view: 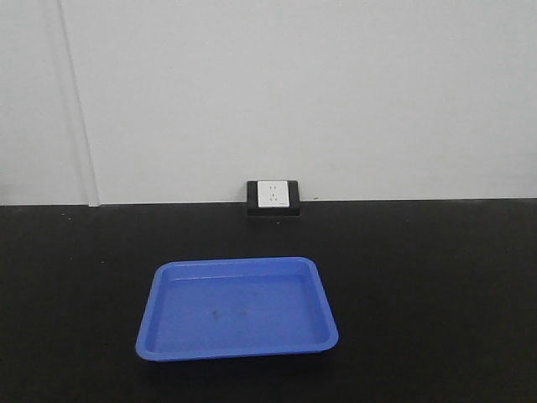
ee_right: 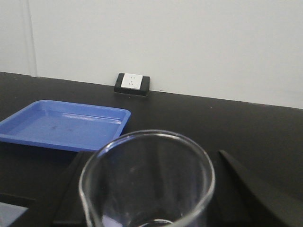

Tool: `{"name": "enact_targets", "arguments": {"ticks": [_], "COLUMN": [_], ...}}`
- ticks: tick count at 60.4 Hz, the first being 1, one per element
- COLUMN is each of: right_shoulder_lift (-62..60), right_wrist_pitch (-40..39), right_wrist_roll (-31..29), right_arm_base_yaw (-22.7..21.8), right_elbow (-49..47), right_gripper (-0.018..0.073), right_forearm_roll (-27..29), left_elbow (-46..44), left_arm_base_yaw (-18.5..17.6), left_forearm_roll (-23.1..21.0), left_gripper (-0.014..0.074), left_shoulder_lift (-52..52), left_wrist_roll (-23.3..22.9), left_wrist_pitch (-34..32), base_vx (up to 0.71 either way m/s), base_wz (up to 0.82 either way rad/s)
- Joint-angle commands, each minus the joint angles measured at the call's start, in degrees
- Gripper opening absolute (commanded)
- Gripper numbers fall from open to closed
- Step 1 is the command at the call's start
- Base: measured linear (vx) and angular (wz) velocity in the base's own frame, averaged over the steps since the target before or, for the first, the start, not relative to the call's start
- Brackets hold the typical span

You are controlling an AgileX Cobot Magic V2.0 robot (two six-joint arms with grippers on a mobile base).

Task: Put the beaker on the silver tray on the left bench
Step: 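Drive the base to the bench with the silver tray, holding the beaker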

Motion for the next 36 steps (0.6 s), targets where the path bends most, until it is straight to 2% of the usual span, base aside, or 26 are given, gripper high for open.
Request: {"name": "enact_targets", "arguments": {"ticks": [1, 36], "right_shoulder_lift": [0.56, 0.56], "right_wrist_pitch": [-4.68, -4.68], "right_wrist_roll": [0.01, 0.01], "right_arm_base_yaw": [-0.18, -0.18], "right_elbow": [-1.53, -1.53], "right_gripper": [-0.0011, -0.0011], "right_forearm_roll": [-1.97, -1.97], "left_elbow": [1.14, 1.14], "left_arm_base_yaw": [-0.2, -0.2], "left_forearm_roll": [-0.15, -0.15], "left_gripper": [0.0001, 0.0001], "left_shoulder_lift": [-0.39, -0.39], "left_wrist_roll": [-0.11, -0.11], "left_wrist_pitch": [-4.79, -4.79], "base_vx": [-0.26, -0.28], "base_wz": [0.2, 0.21]}}
